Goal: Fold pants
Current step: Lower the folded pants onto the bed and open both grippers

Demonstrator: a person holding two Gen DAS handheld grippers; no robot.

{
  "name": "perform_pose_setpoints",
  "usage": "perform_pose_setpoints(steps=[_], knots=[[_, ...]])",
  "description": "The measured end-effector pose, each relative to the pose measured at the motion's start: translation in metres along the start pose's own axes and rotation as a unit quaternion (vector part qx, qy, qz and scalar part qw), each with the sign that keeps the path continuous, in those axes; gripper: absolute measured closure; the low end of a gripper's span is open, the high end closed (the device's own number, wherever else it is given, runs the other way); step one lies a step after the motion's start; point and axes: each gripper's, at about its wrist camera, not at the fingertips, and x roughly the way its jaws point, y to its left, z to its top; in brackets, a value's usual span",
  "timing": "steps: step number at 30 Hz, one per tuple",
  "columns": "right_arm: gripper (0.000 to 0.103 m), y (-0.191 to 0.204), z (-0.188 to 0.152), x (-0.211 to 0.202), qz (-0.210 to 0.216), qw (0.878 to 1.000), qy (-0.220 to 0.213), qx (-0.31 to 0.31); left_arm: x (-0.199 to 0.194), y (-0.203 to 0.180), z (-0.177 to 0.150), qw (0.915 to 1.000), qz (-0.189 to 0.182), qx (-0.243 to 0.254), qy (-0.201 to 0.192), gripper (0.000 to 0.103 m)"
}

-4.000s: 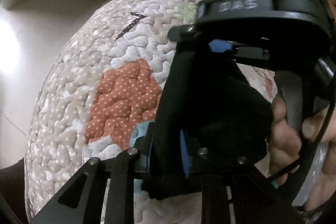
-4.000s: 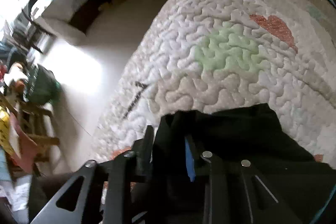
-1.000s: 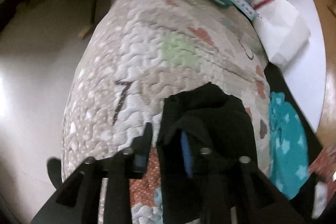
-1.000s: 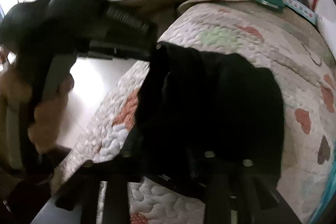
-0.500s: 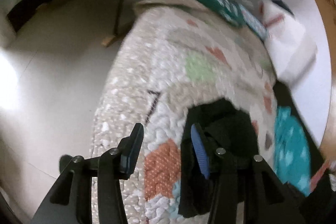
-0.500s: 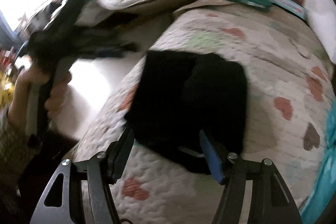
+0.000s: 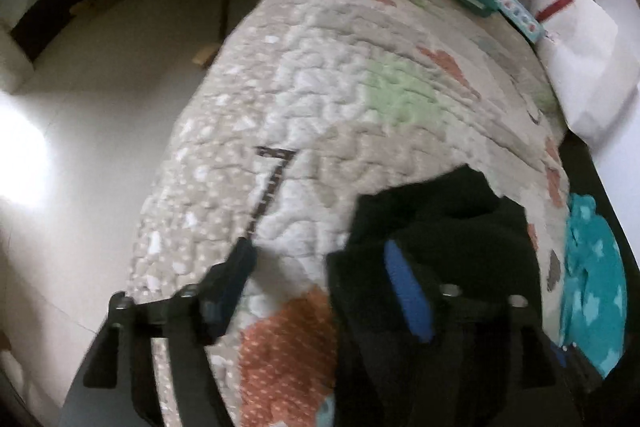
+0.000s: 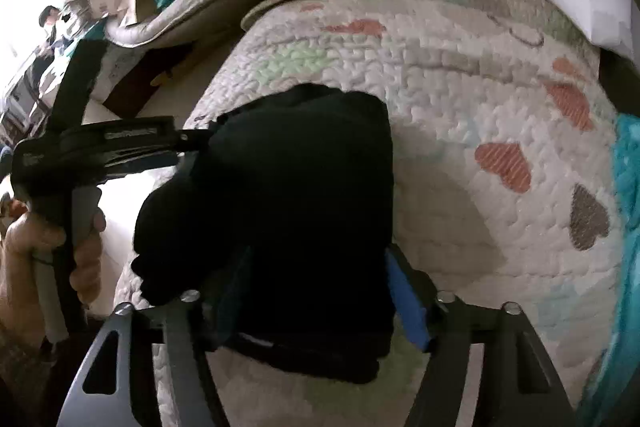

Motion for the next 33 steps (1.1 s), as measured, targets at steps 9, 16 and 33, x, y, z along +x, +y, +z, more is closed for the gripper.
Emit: perform_pose_setpoints(steps=[9, 16, 33], knots=[[0.025, -0.03, 0.001, -0.019, 0.037, 0.998, -0.025, 0.042, -0.049, 0.028, -0.013, 0.9909, -0.114, -0.069, -0.021, 0.03], [0.025, -0.053, -0.005, -0.033, 0.044, 0.995, -0.038, 0.076, -0.069, 0.009, -0.034, 0.9952, -0.066, -0.03, -0.067, 0.03], [0.0, -0.023, -0.029, -0.085, -0.128, 0.975, -0.18, -0.012, -0.089, -0.018, -0.092, 0.9802, 0.127, 0.075, -0.132, 0.023]])
